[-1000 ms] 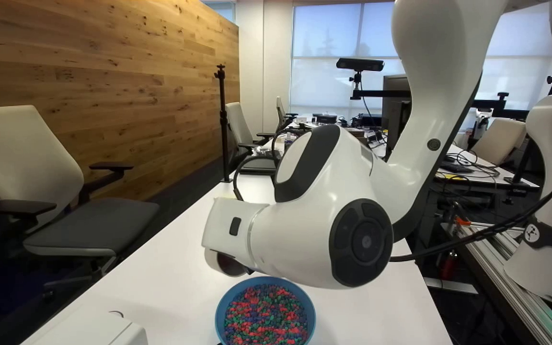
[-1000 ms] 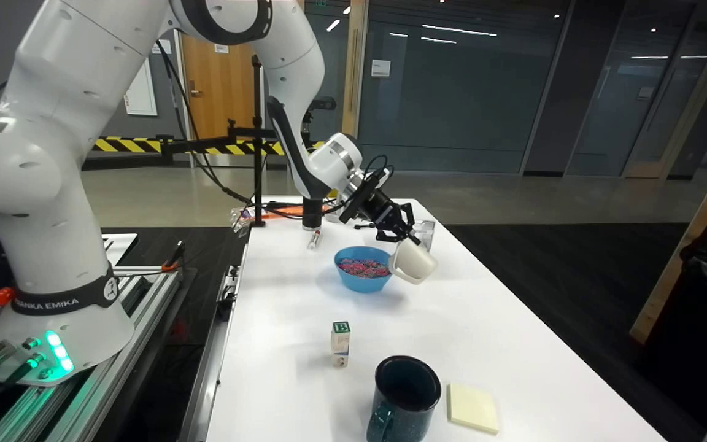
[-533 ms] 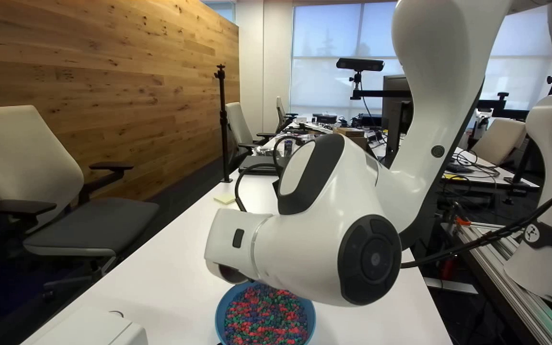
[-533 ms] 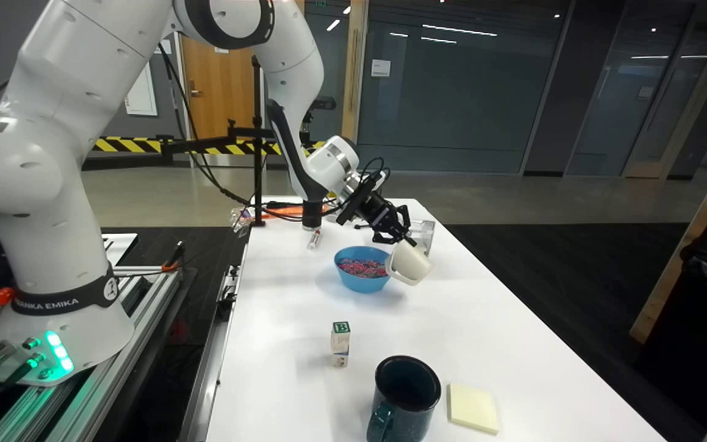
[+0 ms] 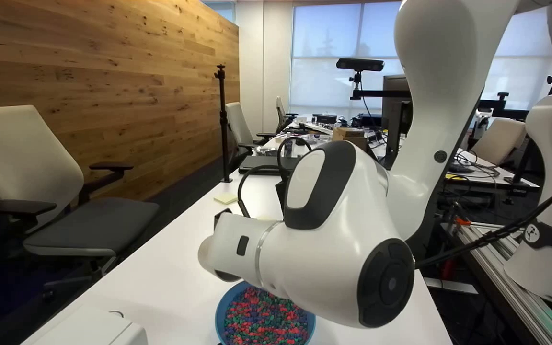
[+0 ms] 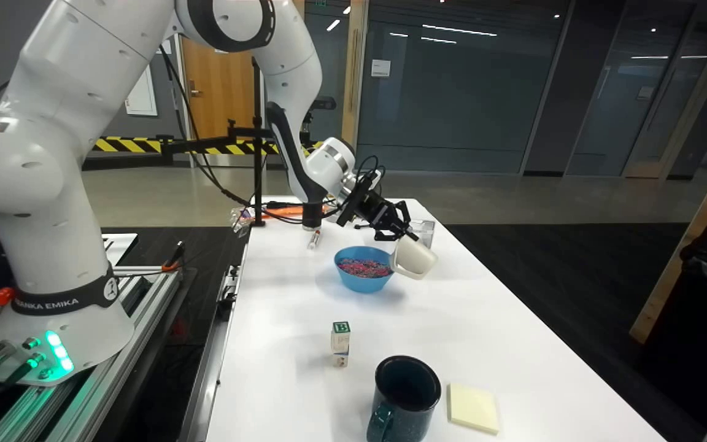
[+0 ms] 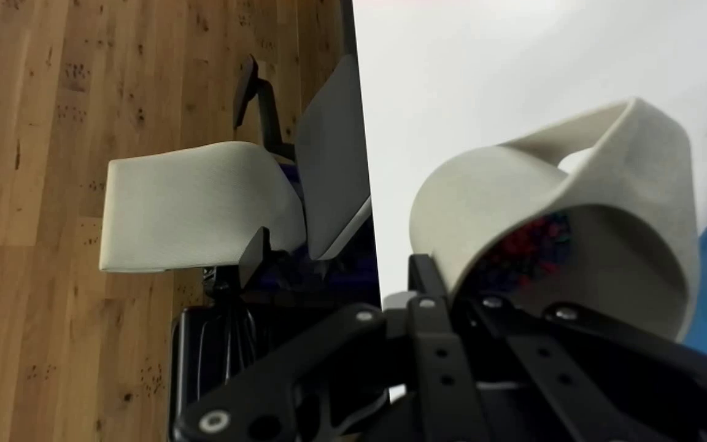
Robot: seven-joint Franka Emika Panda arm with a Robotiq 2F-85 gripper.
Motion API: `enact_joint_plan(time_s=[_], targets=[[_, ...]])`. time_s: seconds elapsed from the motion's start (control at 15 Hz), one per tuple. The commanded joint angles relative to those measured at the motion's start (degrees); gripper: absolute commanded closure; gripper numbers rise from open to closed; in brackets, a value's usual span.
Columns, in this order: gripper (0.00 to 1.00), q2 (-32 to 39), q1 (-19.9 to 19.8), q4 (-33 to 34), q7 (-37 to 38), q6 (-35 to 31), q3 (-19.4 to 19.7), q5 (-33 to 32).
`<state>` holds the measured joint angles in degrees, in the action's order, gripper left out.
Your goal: Pour the contents of the white cu into the blue bowl
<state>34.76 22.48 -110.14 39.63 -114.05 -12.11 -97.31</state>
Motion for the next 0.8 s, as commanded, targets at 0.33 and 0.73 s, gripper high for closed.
enact_joint_plan(time_s=[0.33, 0.73], targets=[[0.99, 0.7, 0.9, -2.6, 7.9, 7.9, -1.7, -8.2], [0.99, 1.2, 0.9, -3.8, 10.9, 12.1, -2.8, -10.2]])
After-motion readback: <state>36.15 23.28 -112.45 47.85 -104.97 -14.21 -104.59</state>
